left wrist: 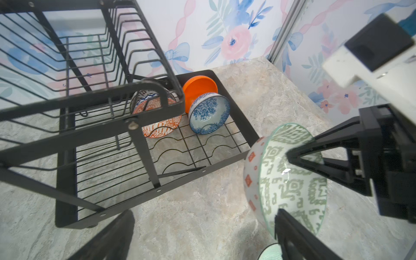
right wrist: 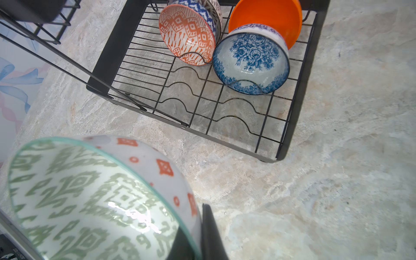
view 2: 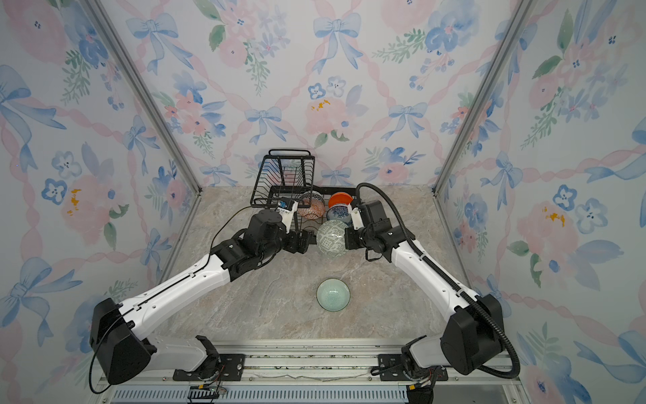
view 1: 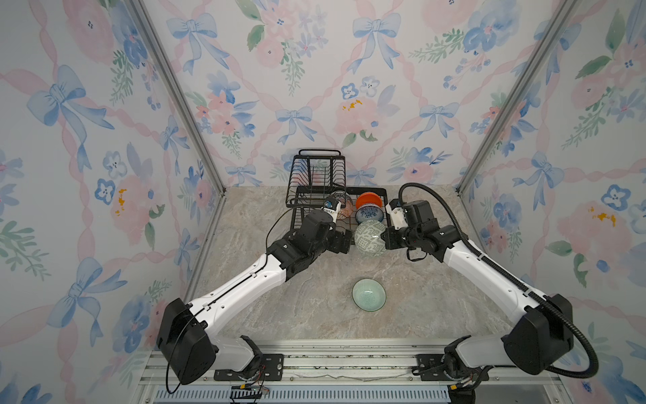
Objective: Load bowls into a dish rack
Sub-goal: Place the bowl in the dish rack.
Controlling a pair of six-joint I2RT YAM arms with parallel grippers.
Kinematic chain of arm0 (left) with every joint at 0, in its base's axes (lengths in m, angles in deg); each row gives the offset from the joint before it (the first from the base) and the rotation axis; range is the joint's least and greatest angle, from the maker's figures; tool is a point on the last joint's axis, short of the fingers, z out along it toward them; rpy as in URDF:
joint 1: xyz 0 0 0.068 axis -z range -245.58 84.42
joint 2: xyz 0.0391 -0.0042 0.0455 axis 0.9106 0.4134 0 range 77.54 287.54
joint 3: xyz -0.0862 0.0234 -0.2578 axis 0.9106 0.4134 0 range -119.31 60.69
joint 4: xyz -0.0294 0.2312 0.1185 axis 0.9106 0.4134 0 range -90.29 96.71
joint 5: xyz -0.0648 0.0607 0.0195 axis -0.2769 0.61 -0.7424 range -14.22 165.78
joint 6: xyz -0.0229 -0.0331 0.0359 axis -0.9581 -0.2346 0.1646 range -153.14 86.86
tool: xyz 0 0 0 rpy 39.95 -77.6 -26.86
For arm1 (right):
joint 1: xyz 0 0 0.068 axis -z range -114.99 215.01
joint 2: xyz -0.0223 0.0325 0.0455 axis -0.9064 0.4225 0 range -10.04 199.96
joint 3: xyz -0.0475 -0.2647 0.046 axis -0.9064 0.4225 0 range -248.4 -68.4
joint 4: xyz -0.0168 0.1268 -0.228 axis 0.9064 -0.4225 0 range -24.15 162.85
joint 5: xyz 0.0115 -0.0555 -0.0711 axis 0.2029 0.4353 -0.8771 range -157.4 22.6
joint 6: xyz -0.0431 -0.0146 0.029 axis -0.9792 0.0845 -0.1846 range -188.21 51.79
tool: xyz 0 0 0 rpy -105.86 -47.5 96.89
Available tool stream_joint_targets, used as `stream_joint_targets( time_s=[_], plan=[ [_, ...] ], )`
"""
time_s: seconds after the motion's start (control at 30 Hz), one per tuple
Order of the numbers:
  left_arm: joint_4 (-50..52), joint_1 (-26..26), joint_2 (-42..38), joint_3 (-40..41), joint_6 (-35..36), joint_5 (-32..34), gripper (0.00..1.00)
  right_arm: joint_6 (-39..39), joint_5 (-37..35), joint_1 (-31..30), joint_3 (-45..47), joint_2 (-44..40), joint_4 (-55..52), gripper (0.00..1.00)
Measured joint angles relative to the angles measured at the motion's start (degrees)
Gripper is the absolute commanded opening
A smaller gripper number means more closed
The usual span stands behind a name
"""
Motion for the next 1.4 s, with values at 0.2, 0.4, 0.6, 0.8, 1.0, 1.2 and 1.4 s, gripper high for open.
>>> stream_joint_targets(
  time_s=[0.2,0.4,0.6,0.8,1.0,1.2,1.4],
  plan=[
    [0.46,-3.37,-3.13,5.95,-1.7,2.1,0.98,-0.85,-0.33,0.57,0.0,0.22,0.07,0.0],
    [0.85,-4.7,-5.42,9.88,-2.38,4.37,0.98,-1.73,-1.09,0.57,0.0,0.85,0.79,0.0],
    [0.92,-5.49,-6.1,12.07,-2.51,6.16,0.98,-3.67,-3.26,1.2,-0.02,2.19,2.21,0.0],
    [0.85,-7.58,-7.3,14.16,-2.56,7.06,0.98,-6.32,-6.23,2.97,-0.79,5.79,5.7,0.0],
    [0.81,-8.59,-7.54,15.72,-3.5,7.5,0.98,-8.68,-8.63,4.04,-1.07,9.86,12.55,0.0],
    [-0.13,-9.79,-7.54,16.96,-3.63,7.52,0.98,-11.93,-11.06,3.67,-1.53,13.38,19.74,0.0],
    [-1.18,-12.17,-7.54,19.06,-4.02,7.23,0.98,-17.09,-16.06,0.68,-1.79,16.68,26.8,0.0]
  ],
)
